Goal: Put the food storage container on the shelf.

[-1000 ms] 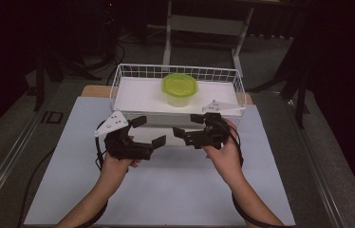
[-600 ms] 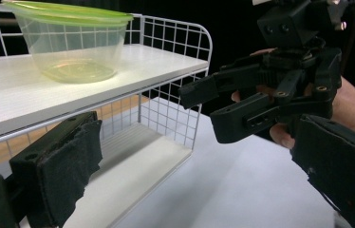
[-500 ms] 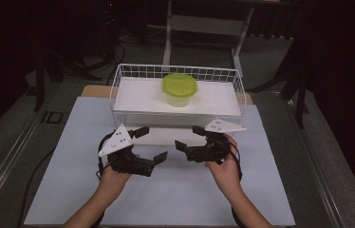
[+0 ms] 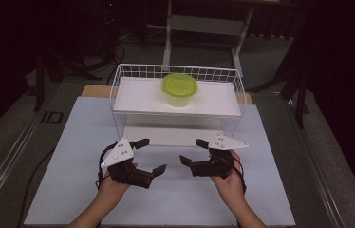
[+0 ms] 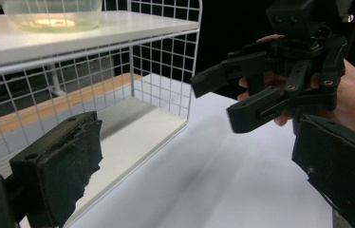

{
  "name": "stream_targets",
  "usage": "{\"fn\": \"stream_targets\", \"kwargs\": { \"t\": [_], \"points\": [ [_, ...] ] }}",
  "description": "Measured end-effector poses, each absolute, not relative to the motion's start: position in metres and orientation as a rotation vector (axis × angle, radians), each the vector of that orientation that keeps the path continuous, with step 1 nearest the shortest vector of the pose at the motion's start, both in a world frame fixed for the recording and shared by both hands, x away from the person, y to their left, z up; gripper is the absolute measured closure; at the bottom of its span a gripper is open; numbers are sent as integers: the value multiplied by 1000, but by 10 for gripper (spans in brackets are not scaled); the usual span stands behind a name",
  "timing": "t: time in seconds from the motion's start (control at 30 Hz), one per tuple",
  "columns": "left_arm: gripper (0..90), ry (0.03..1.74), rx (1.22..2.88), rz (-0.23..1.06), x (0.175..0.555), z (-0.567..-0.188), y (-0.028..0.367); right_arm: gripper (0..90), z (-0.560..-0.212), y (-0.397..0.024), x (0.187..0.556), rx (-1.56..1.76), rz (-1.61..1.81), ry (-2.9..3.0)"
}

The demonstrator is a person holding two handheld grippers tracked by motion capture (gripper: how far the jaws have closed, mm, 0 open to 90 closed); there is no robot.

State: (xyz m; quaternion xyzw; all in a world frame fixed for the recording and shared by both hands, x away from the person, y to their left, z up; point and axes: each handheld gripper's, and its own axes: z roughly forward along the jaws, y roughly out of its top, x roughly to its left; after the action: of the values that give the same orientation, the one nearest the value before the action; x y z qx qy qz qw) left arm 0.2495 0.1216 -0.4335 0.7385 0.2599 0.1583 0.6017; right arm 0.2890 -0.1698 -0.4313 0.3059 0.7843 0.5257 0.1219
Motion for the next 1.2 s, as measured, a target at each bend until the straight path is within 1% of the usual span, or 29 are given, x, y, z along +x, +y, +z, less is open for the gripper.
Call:
{"fn": "stream_targets", "kwargs": {
  "t": [0.2, 0.5, 0.8, 1.2],
  "points": [
    [29, 613, 1753, 360, 245, -451, 126, 146, -446, -182, 281, 881, 1528, 2295],
    [29, 615, 1765, 360, 240, -475, 131, 147, -468, -202, 274, 925, 1497, 2325],
    [29, 614, 1800, 350, 235, -493, 134, 147, -481, -222, 268, 959, 1481, 2307],
    [29, 669, 1817, 361, 229, -507, 157, 147, -491, -245, 259, 987, 1407, 2319]
  ]
}}
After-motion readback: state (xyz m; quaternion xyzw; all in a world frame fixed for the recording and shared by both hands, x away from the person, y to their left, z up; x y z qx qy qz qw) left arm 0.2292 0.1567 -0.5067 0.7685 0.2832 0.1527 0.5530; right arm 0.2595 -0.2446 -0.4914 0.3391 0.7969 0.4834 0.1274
